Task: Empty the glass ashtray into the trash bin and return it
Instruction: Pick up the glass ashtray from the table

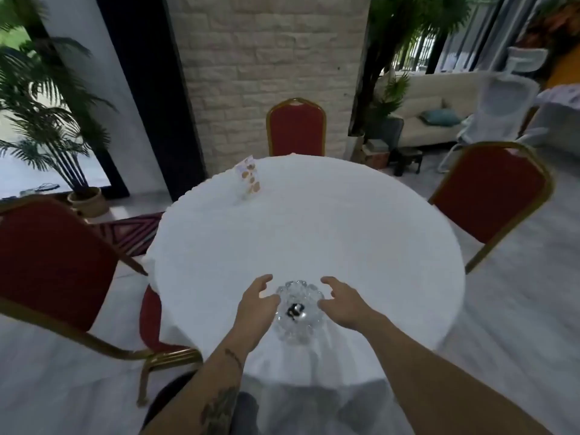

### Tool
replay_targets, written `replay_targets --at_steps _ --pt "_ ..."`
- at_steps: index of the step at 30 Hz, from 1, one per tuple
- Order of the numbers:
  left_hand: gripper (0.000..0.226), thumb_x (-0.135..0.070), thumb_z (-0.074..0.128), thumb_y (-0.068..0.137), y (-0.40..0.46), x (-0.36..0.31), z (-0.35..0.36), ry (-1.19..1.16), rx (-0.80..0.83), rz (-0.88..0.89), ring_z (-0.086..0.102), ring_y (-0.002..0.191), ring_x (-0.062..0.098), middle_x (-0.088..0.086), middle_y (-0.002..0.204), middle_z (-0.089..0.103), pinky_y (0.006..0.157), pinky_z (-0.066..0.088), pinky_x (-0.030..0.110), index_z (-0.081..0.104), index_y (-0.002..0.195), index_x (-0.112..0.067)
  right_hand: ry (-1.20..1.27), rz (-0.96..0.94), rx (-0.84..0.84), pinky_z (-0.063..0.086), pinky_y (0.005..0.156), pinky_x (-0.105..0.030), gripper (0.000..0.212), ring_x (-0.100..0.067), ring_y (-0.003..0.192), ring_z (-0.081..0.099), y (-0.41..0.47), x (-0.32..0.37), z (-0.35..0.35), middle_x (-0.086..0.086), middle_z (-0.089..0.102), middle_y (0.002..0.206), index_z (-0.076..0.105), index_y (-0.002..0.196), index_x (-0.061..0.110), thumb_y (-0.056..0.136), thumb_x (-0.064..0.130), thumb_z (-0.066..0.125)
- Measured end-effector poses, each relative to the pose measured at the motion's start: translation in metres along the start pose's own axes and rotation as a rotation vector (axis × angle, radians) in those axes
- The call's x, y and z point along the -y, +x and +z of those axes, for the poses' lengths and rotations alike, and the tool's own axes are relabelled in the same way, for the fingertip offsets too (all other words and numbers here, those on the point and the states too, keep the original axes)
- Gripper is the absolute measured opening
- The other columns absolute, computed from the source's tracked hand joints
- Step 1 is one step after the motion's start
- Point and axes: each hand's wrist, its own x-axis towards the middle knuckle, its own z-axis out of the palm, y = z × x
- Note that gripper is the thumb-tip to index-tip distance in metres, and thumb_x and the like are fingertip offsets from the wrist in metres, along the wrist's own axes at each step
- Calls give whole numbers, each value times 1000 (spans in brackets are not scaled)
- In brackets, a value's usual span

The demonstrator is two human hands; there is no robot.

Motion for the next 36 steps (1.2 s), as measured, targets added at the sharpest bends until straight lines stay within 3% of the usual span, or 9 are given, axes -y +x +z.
replay_targets --at_steps 6,8,11,14,18,22,26,30,36 --pt "54 -14 58 91 20 15 30 112 -43 -91 53 126 24 1 146 49 103 48 39 49 141 -31 53 31 90 43 90 -34 60 -27 119 51 36 -23 12 -16 47 142 34 150 34 94 29 55" --pt "53 -11 60 89 22 15 38 122 -38 -65 64 110 14 -20 121 68 93 54 23 60 121 -54 65 6 102 46 97 -39 61 -26 120 51 44 -24 13 -14 49 140 35 149 34 93 27 56" --pt "72 -4 62 87 28 21 45 190 -50 -23 63 84 -12 -46 82 64 70 44 -1 58 80 -75 69 -23 118 44 102 -41 63 -25 123 52 52 -28 17 -7 51 142 35 149 35 91 28 59" --pt "53 -6 64 87 29 22 49 233 -118 -13 57 105 2 -31 104 61 94 42 18 59 106 -56 35 -58 112 42 96 -33 63 -21 122 55 56 -30 23 0 55 140 38 147 36 89 26 59" --pt "51 2 62 85 33 27 47 173 -167 -49 55 115 12 0 130 59 95 42 22 59 133 -17 89 -82 56 41 88 -28 59 -17 112 59 59 -29 28 6 63 127 49 136 40 83 14 54" --pt "59 14 52 79 27 26 43 130 -198 -9 60 118 22 5 128 63 102 49 36 61 131 -14 121 -84 22 47 94 -32 68 -20 112 60 56 -19 26 1 63 124 53 134 38 75 6 46" --pt "63 14 49 81 20 20 33 124 -202 40 58 119 18 2 130 62 105 47 37 58 135 -17 190 -89 9 48 98 -33 67 -18 113 61 50 0 24 7 65 120 60 129 34 70 6 48" --pt "61 12 49 86 8 8 9 109 -192 66 56 118 13 -1 134 60 101 43 22 56 137 -21 255 -105 -19 53 96 -33 61 -11 106 65 39 25 28 16 68 109 65 122 35 73 0 53" --pt "55 1 51 93 -21 11 -54 121 -145 117 57 122 13 -3 136 61 109 46 35 52 141 -25 266 -154 -54 53 98 -34 67 -13 109 64 8 74 56 7 69 120 65 129 27 74 -8 47"
